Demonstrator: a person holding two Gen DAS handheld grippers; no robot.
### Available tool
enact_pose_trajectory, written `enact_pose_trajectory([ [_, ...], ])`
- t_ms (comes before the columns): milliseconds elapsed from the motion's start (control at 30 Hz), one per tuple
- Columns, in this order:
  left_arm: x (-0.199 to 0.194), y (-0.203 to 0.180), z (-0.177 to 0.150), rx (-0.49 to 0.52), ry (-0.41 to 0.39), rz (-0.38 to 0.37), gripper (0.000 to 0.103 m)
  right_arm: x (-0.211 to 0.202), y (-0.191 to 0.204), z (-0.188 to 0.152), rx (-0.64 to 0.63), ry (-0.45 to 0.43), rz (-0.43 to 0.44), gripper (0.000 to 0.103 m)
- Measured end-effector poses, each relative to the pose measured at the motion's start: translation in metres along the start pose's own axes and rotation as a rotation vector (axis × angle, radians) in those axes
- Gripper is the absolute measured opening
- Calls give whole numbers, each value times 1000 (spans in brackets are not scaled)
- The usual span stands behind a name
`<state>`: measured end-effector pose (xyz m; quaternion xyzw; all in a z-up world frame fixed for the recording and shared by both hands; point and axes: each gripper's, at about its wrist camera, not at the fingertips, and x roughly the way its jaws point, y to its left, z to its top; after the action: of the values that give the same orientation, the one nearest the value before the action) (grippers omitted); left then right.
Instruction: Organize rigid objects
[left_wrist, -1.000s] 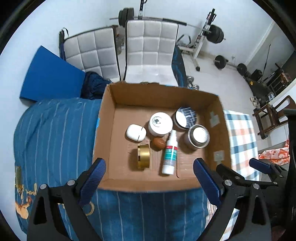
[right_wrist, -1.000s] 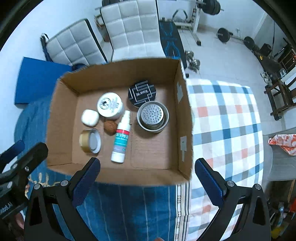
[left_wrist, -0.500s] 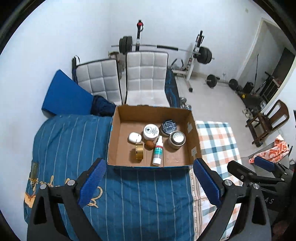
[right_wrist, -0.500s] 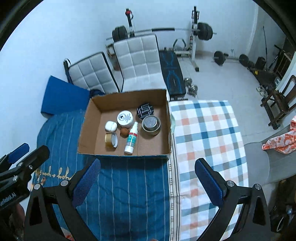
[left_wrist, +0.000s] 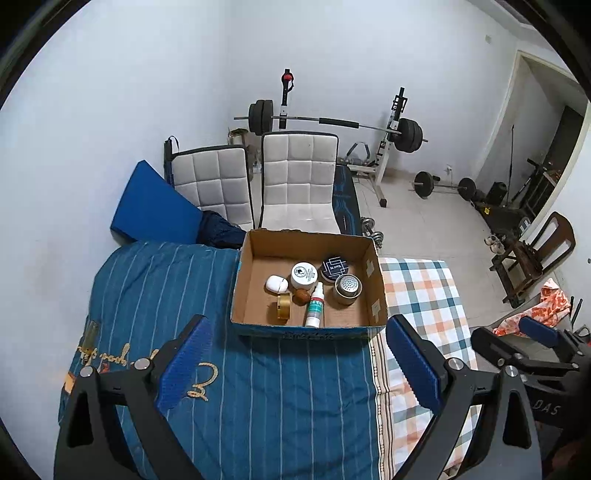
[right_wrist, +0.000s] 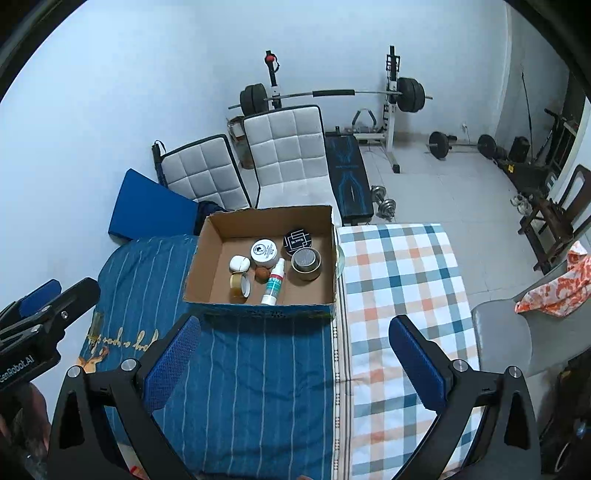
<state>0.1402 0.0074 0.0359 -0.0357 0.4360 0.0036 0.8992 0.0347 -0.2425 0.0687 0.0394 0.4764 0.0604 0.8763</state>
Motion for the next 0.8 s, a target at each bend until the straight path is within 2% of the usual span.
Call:
enact_pose_trajectory([
  [333, -28, -5, -8, 12, -52, 7, 97, -49, 7, 0, -38, -107, -40, 103],
  [800, -38, -9, -13, 25, -74, 18, 97, -62, 13, -2, -53, -136, -48, 103],
])
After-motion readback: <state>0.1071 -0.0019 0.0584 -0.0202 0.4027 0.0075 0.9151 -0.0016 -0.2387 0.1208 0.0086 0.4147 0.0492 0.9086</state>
